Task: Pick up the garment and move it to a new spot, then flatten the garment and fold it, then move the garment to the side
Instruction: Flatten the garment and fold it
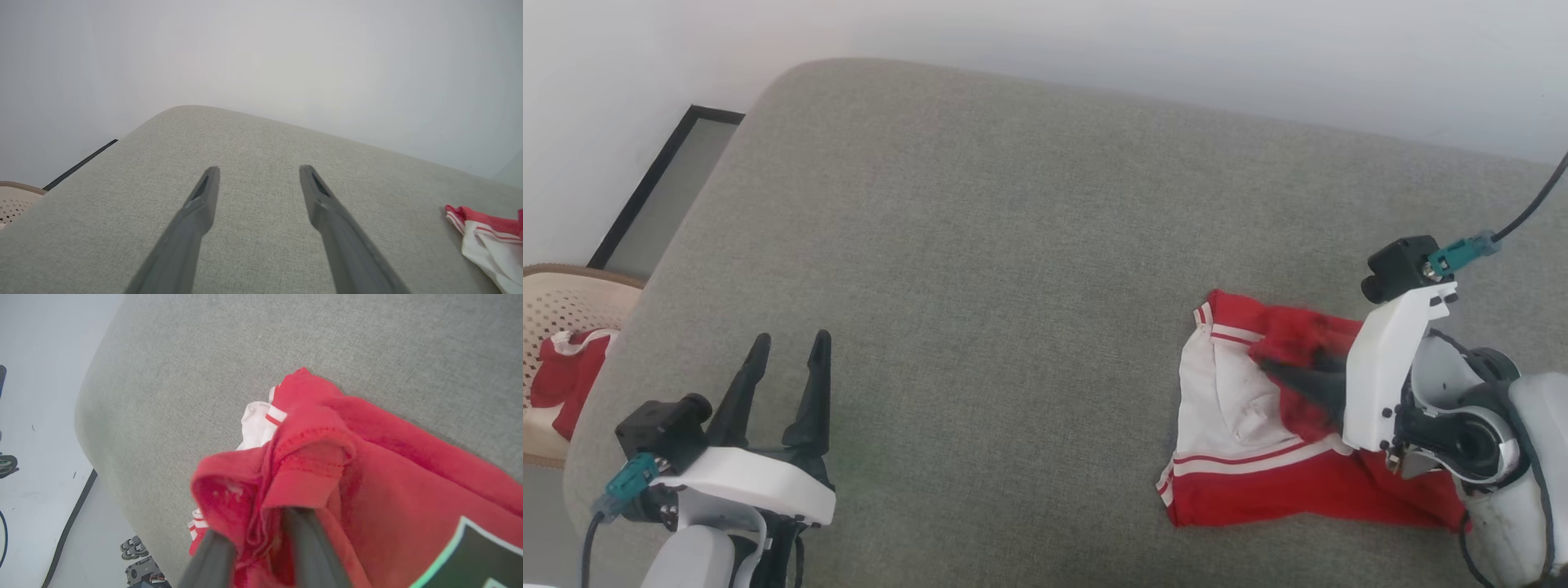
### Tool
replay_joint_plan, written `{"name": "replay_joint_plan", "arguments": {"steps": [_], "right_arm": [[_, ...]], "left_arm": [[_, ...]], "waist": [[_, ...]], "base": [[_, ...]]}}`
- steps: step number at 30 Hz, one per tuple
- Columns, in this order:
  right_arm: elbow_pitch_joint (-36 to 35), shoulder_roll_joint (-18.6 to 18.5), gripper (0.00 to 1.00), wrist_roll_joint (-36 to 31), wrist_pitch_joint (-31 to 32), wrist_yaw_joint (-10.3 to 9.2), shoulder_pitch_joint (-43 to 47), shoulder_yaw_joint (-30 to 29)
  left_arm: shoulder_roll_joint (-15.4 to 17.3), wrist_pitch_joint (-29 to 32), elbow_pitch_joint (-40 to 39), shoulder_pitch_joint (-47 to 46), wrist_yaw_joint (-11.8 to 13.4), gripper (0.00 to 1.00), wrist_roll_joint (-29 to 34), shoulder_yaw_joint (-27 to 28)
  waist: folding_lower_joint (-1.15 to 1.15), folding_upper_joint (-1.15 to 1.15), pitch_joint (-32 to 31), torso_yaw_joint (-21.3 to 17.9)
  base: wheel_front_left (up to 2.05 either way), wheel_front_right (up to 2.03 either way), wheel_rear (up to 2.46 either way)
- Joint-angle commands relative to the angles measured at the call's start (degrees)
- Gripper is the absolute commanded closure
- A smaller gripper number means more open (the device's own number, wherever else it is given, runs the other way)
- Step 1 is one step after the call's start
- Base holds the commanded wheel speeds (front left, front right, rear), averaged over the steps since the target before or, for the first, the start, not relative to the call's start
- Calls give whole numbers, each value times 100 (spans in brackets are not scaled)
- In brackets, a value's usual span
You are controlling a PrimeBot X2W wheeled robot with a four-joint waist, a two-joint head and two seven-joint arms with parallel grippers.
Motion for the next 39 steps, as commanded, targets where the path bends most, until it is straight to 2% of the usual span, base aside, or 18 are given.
{"name": "replay_joint_plan", "arguments": {"steps": [1,14,27,39], "right_arm": [[2,6,0,62,-46,-3,-71,30],[-309,-355,0,107,-757,-3,246,-449],[-168,-598,0,-237,-2417,-3,1022,-1166],[-149,-758,0,-607,-3852,-3,1810,-1204]], "left_arm": [[10,-26,20,-16,-31,0,49,36],[198,-25,-83,295,-69,0,-47,259],[413,-26,-233,693,-3,0,27,526],[417,-26,-251,1051,-45,0,100,801]], "waist": [[0,0,-36,-33],[0,0,-334,-579],[0,0,-611,-1349],[0,0,-910,-1611]], "base": [[0,0,0],[0,0,0],[0,0,0],[0,0,0]]}}
